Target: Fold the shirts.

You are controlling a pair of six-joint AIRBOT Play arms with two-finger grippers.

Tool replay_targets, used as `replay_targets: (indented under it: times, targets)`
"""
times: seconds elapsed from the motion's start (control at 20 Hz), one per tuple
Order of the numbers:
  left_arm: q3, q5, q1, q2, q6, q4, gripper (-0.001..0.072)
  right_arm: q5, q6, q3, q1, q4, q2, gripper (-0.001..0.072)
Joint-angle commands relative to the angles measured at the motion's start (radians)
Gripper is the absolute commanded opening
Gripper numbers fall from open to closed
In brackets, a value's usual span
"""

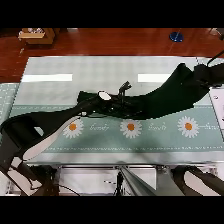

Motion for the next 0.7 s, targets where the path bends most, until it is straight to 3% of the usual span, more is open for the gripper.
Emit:
replay_targets:
  times: [0.0,0.15,0.3,0.65]
  targets:
    - [0.019,-0.145,0.104,0.026,0.011,0.087,0.0021,-0.003,0.003,0.001,0.0,-0.038,0.0,0.0019]
    - [0.019,-0.259,0.268,0.159,0.006,0.248,0.0021,-0.006,0.003,0.001,0.019,-0.069,-0.008,0.0019]
    - [0.019,-0.333,0.474,0.347,-0.003,0.306,0.0021,-0.055,0.015,0.001,0.156,-0.16,-0.05,0.0019]
    - [0.019,-0.58,0.977,0.682,-0.003,0.345,0.0022,-0.438,0.206,0.001,0.488,-0.166,-0.203,0.0019]
